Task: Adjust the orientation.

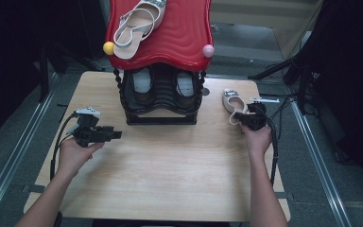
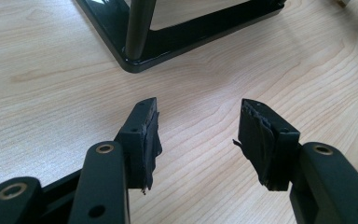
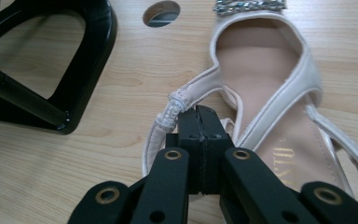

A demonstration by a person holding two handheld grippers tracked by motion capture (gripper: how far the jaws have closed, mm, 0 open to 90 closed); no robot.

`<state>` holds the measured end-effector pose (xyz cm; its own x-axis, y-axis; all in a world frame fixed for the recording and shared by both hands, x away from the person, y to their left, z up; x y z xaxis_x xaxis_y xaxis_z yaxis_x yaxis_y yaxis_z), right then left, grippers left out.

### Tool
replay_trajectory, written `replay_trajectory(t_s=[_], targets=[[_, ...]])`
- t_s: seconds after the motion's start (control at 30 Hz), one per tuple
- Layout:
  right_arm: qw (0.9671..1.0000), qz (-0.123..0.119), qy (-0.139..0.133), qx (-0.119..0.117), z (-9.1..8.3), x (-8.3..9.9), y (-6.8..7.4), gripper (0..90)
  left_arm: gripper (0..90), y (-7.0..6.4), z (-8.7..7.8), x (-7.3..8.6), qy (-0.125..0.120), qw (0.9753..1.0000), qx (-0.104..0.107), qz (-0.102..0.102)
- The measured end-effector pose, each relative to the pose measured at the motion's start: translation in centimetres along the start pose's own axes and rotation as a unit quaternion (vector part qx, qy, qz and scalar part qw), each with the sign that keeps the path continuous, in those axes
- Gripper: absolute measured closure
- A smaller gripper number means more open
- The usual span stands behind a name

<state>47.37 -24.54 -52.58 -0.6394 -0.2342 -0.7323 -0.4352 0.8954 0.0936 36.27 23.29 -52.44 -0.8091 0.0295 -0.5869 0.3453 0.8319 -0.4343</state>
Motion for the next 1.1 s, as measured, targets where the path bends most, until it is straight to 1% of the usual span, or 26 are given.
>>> replay_trajectory(t_s=[0.03, 0.07, 0.13, 0.17, 0.27, 0.3, 0.47, 0.53, 0.57, 0.7, 0.77, 0.83, 0.9, 0.93, 0.97, 1.03, 1.1], targets=[[1.0, 0.002, 0.001, -0.001, 0.1, 0.0, 0.2, 90.0, 48.4, 0.0, 0.0, 0.0, 0.0, 1.0, -0.001, 0.0], [1.0, -0.002, 0.002, 0.0, 0.2, 0.0, 0.3, 90.0, 48.4, 0.0, 0.0, 0.0, 0.0, 1.0, 0.0, 0.0], [1.0, 0.001, 0.002, -0.003, 0.3, -0.1, 0.5, 90.0, 48.4, 0.0, 0.0, 0.0, -0.001, 1.0, 0.0, -0.001], [1.0, 0.003, 0.002, -0.006, 0.3, -0.1, 0.5, 90.0, 48.4, 0.0, 0.0, 0.0, -0.001, 1.0, 0.0, -0.001], [1.0, -0.001, -0.001, -0.004, 0.4, -0.1, 0.5, 90.0, 48.4, 0.0, 0.0, 0.0, 0.0, 1.0, -0.001, -0.002], [1.0, -0.001, -0.001, -0.005, 0.3, 0.0, 0.4, 90.0, 48.4, 0.0, 0.0, 0.0, 0.0, 1.0, 0.0, -0.002], [1.0, -0.001, -0.004, 0.002, -0.4, -0.1, 0.0, 90.0, 48.3, 0.0, 0.0, 0.0, 0.001, 1.0, 0.001, -0.002], [0.9999, 0.002, -0.005, 0.009, -0.8, -0.2, -0.2, 89.6, 48.3, 0.0, 0.0, 0.0, 0.0, 1.0, 0.001, -0.001], [0.9999, -0.004, -0.007, 0.014, -0.9, -0.2, -0.4, 89.0, 48.3, 0.0, -0.1, 0.0, 0.0, 1.0, 0.001, -0.002], [0.9996, -0.005, -0.007, 0.028, -1.6, -0.5, -1.2, 87.4, 48.3, 0.0, -0.1, 0.0, 0.0, 1.0, 0.001, -0.002], [0.9995, -0.002, -0.009, 0.03, -2.0, -0.7, -1.6, 86.9, 48.4, 0.0, 0.0, 0.0, 0.0, 1.0, 0.002, -0.002], [0.9994, -0.001, -0.022, 0.029, -2.5, -1.0, -1.9, 85.5, 48.3, 0.0, 0.1, 0.1, 0.001, 1.0, 0.002, -0.002], [0.9992, 0.001, -0.028, 0.03, -2.9, -1.3, -2.1, 85.5, 48.3, -0.1, 0.1, 0.1, 0.001, 1.0, 0.002, -0.003], [0.999, -0.002, -0.033, 0.031, -3.0, -1.5, -2.2, 85.5, 48.3, -0.1, 0.1, 0.1, 0.002, 1.0, 0.002, -0.002], [0.999, 0.0, -0.036, 0.028, -3.0, -1.7, -2.1, 85.6, 48.3, -0.1, 0.1, 0.1, 0.002, 1.0, 0.001, -0.001], [0.9993, 0.003, -0.028, 0.024, -2.8, -1.9, -2.1, 85.5, 48.3, -0.1, 0.1, 0.1, 0.003, 1.0, 0.002, 0.0], [0.9994, 0.001, -0.027, 0.023, -2.5, -2.1, -2.0, 85.3, 48.3, -0.1, 0.0, 0.1, 0.003, 1.0, 0.001, 0.0]])
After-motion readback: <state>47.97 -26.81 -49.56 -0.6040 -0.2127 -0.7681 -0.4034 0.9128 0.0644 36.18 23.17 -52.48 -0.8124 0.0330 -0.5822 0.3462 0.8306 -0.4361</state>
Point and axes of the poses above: each handheld gripper's, and its own axes: z roughly forward along the jaws, x roughly out of its underside, y roughly to its left, the point moved 6 cm from there along z, roughly forward along the jaws, and after that the axes turned 11 degrees about -z, right-handed, at the moved point
